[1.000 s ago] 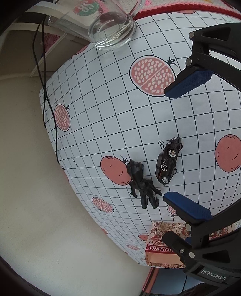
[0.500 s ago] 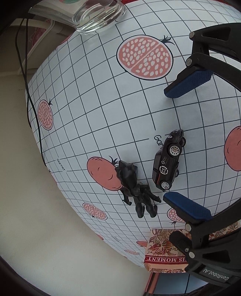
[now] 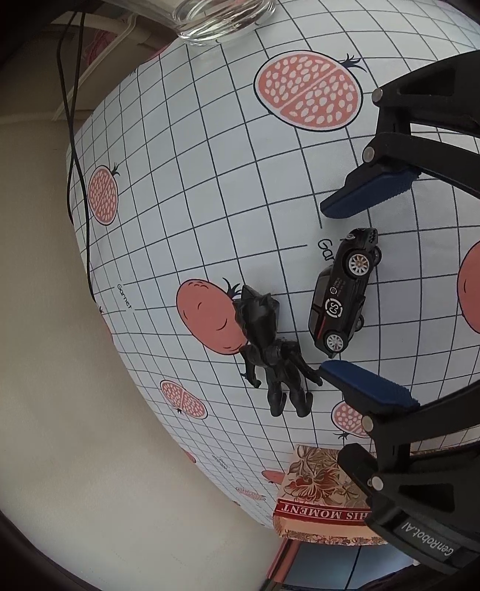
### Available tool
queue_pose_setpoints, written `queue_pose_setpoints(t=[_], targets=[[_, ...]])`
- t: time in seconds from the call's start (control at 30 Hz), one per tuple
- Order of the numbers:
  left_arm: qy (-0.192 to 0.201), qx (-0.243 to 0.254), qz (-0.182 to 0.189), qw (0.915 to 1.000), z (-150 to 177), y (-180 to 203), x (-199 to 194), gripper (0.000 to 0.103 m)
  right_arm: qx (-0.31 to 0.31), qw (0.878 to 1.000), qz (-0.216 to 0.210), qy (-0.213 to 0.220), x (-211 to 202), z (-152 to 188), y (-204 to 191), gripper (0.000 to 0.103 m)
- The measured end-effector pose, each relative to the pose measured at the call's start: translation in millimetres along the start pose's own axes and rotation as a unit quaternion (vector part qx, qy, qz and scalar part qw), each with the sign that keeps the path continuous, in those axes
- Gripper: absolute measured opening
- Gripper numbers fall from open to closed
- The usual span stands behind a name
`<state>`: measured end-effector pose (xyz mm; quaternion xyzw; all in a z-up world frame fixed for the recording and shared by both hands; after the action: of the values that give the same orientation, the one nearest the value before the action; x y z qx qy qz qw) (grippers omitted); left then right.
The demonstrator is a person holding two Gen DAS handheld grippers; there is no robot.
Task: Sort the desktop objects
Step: 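Close the right gripper on the black toy car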
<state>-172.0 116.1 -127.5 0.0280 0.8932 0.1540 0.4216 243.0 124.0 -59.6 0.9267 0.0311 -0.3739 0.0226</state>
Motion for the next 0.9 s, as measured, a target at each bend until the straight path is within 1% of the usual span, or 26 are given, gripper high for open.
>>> queue_pose_setpoints(t=[0.07,0.2,0.43,0.57,0.6,0.63,0.67,0.7,0.8,0.9], targets=[[-0.002,0.0,0.001,1.0,0.2,0.2,-0.4,0.091,-0.013,1.0,-0.005,-0.002,0.9,1.4,-3.2,0.078],[-0.005,0.0,0.003,1.0,1.3,0.3,-0.5,0.091,-0.044,0.999,-0.007,-0.006,0.6,5.8,-10.6,0.067],[-0.011,0.001,0.003,0.9999,3.5,0.4,0.7,0.091,-0.069,0.998,-0.009,0.0,0.3,9.0,-15.5,0.067],[-0.013,0.001,0.003,0.9999,4.6,0.0,1.5,0.091,-0.054,0.998,-0.015,-0.001,0.5,8.8,-12.2,0.067],[-0.013,0.0,0.004,0.9999,4.5,-0.1,1.2,0.091,-0.049,0.999,-0.018,0.0,-0.2,8.2,-11.0,0.064],[-0.013,0.001,0.003,0.9999,4.5,-0.1,1.3,0.091,-0.044,0.999,-0.021,-0.001,-0.7,7.7,-9.8,0.05],[-0.012,0.002,0.004,0.9999,4.4,0.3,1.0,0.091,-0.04,0.999,-0.02,-0.006,0.0,7.9,-8.2,0.042],[-0.011,0.003,0.005,0.9999,4.0,0.8,0.3,0.091,-0.037,0.999,-0.018,-0.009,0.7,8.6,-6.1,0.035],[-0.01,0.012,0.004,0.9999,4.0,3.2,0.1,0.091,-0.043,0.999,-0.02,-0.009,0.0,9.7,-6.8,0.035],[-0.009,0.012,0.004,0.9999,3.9,3.2,-0.1,0.091,-0.041,0.999,-0.02,-0.005,-0.3,10.5,-5.9,0.03]])
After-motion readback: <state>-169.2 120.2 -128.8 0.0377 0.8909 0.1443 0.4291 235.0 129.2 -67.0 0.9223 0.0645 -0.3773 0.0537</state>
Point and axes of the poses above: each gripper's, at about its wrist camera, not at the fingertips, and x roughly the way its jaws point, y to its right, z to its underside, the point moved 5 cm from there along x, roughly the way its jaws point, and after that the axes turned 15 degrees about y, right-handed, at the moved point
